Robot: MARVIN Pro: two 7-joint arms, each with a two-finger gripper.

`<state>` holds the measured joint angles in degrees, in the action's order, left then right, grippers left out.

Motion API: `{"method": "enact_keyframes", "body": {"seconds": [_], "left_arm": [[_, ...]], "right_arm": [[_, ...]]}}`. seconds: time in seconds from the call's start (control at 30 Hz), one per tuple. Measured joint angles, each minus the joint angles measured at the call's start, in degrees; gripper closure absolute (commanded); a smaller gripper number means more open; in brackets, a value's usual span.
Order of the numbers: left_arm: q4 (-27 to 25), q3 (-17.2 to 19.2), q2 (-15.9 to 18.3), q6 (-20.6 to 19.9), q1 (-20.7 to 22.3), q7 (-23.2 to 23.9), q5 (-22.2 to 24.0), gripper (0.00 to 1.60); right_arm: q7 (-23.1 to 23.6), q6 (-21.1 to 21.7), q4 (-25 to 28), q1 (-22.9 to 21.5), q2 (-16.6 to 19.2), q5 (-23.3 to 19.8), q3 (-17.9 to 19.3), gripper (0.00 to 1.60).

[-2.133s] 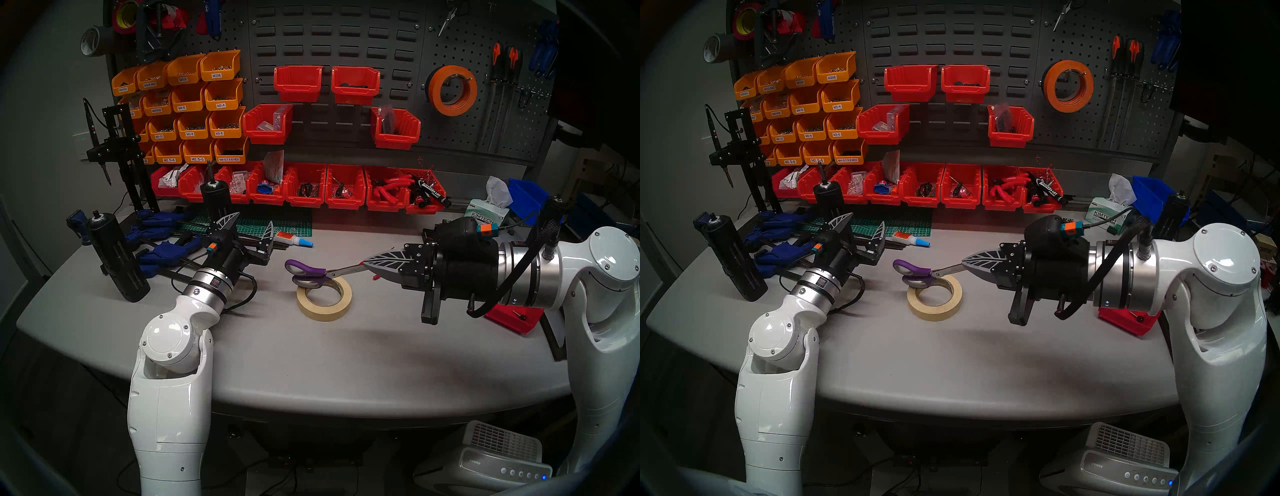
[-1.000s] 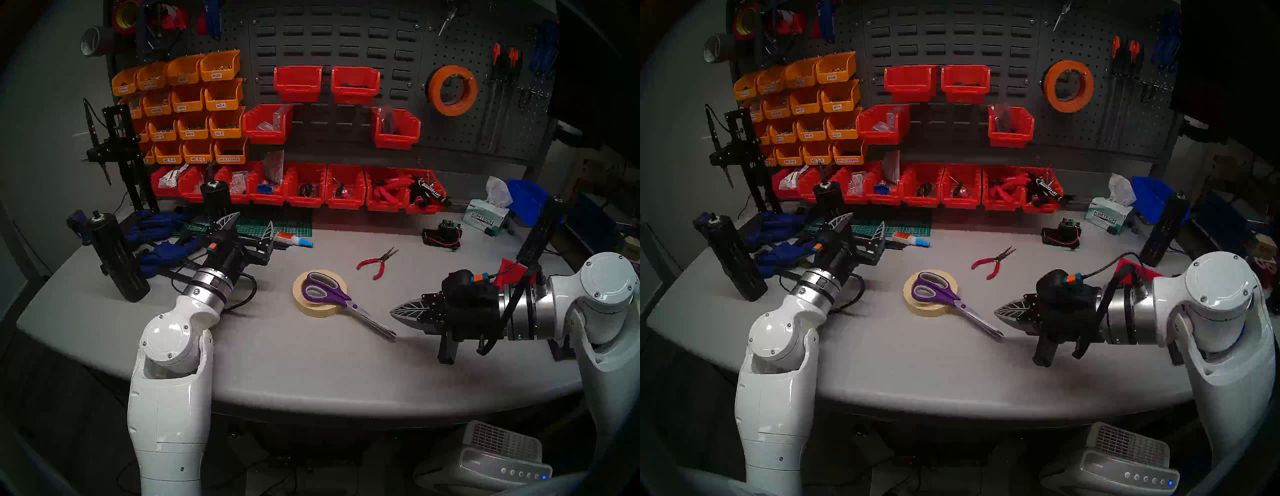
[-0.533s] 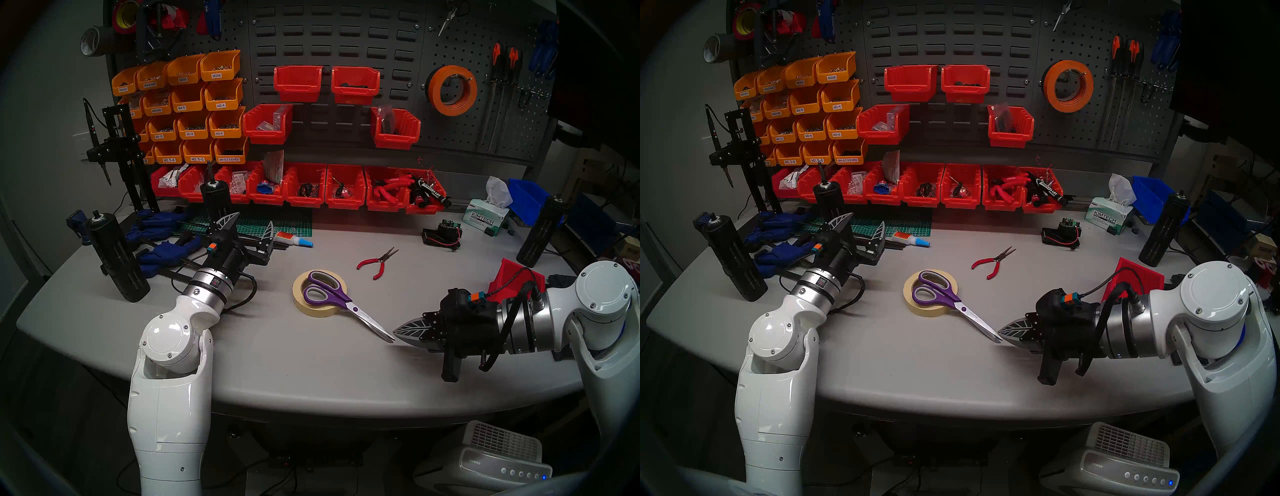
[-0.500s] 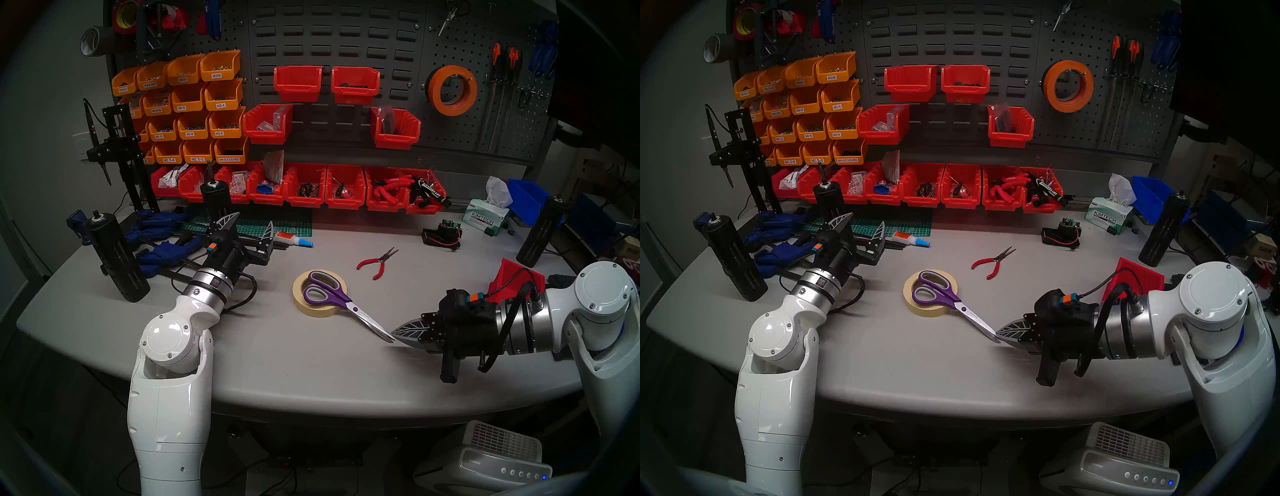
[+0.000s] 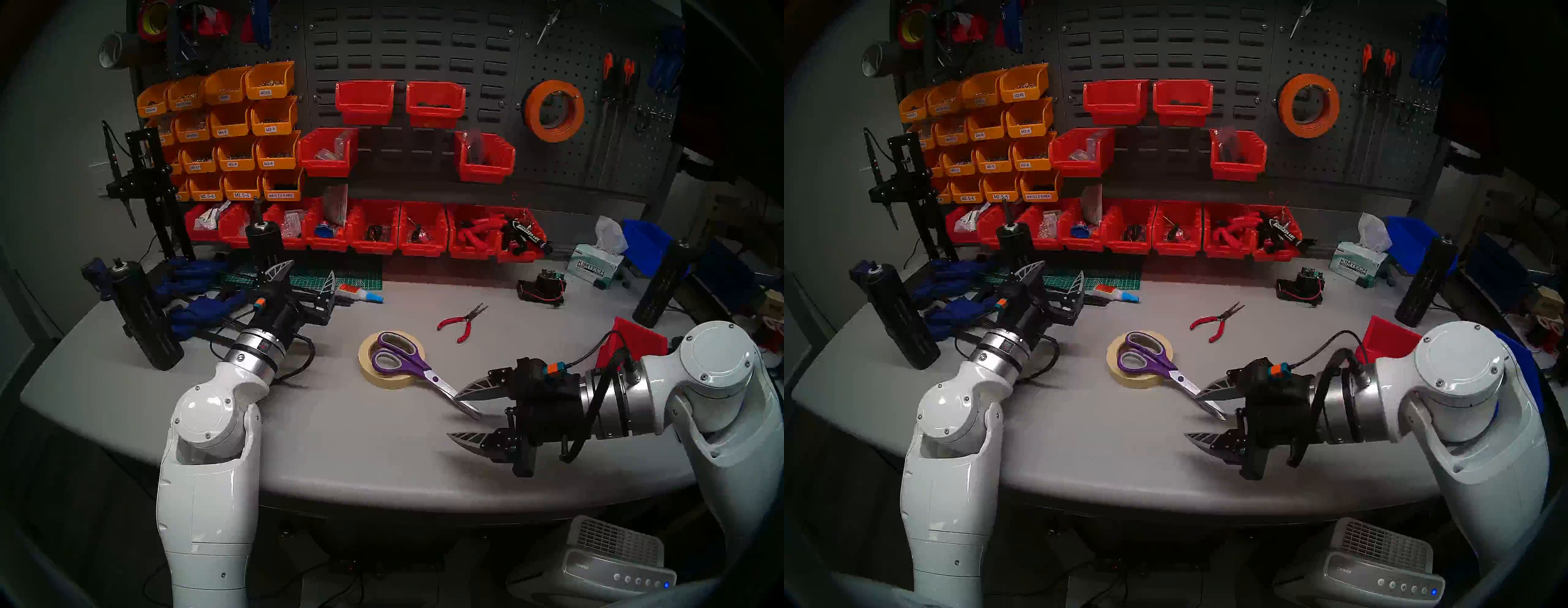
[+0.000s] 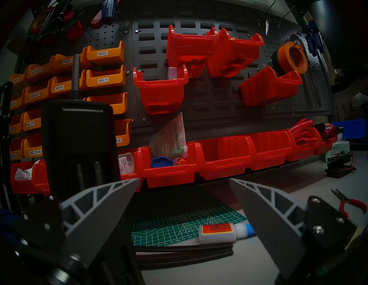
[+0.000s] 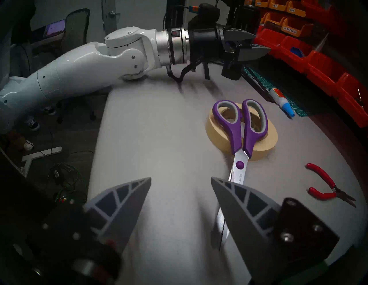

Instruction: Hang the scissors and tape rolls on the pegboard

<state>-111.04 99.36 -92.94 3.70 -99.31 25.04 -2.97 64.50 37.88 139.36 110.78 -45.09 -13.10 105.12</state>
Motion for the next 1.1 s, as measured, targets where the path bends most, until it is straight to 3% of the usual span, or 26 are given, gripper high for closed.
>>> {"method": "enact_keyframes", "body": {"seconds": [0.17, 0.63, 1.1], "left_arm": [[0.0, 0.0, 0.0, 0.0, 0.0, 0.0, 0.0, 0.00], [0.0, 0.0, 0.0, 0.0, 0.0, 0.0, 0.0, 0.00], [0.0, 0.0, 0.0, 0.0, 0.0, 0.0, 0.0, 0.00]], "right_arm": [[-2.8, 1.2, 0.0, -2.1, 0.4, 2.4, -3.0, 0.50], [-8.7, 6.1, -0.1, -8.8, 0.4, 7.2, -11.8, 0.46], [-11.2, 10.4, -0.1, -13.2, 0.2, 10.7, -17.1, 0.52]]}}
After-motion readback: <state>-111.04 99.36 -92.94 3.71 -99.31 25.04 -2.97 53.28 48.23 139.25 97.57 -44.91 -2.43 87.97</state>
